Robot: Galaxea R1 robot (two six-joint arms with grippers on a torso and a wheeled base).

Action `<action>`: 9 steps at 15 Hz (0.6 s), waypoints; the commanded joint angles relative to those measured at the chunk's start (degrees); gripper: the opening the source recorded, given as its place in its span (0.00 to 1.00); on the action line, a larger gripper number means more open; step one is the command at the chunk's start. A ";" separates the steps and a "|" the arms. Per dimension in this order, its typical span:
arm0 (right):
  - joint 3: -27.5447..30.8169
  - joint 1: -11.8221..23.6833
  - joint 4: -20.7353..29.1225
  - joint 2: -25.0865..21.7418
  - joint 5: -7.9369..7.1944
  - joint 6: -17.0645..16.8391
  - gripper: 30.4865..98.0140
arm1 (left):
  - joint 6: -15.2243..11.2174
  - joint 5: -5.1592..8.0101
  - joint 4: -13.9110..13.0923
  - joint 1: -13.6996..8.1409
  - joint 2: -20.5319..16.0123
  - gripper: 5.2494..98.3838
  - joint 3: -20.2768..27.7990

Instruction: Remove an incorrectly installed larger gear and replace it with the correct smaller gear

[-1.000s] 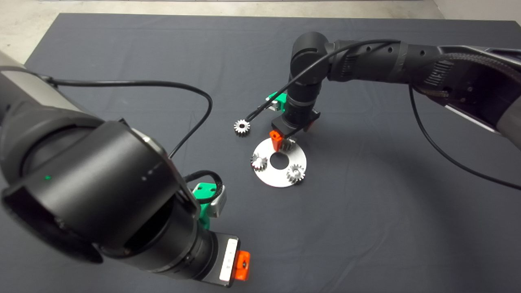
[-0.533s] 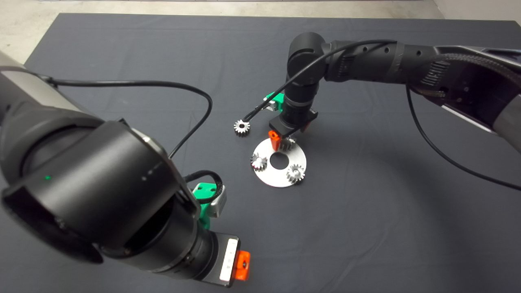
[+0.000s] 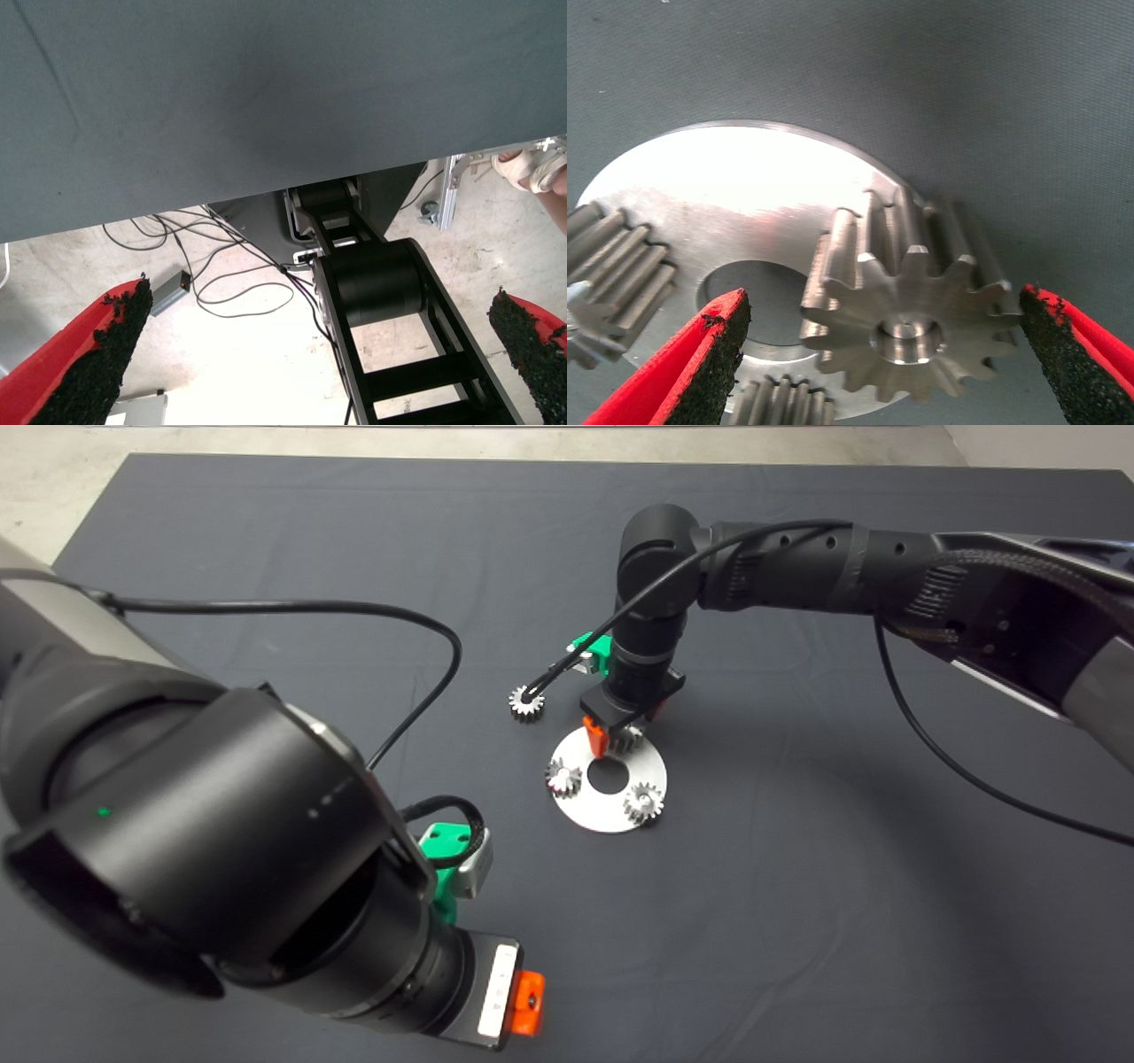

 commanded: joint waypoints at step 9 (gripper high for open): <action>-0.52 0.53 -5.96 0.79 -6.34 -0.42 0.58 | -0.61 -0.20 -1.02 -0.98 0.05 1.00 0.84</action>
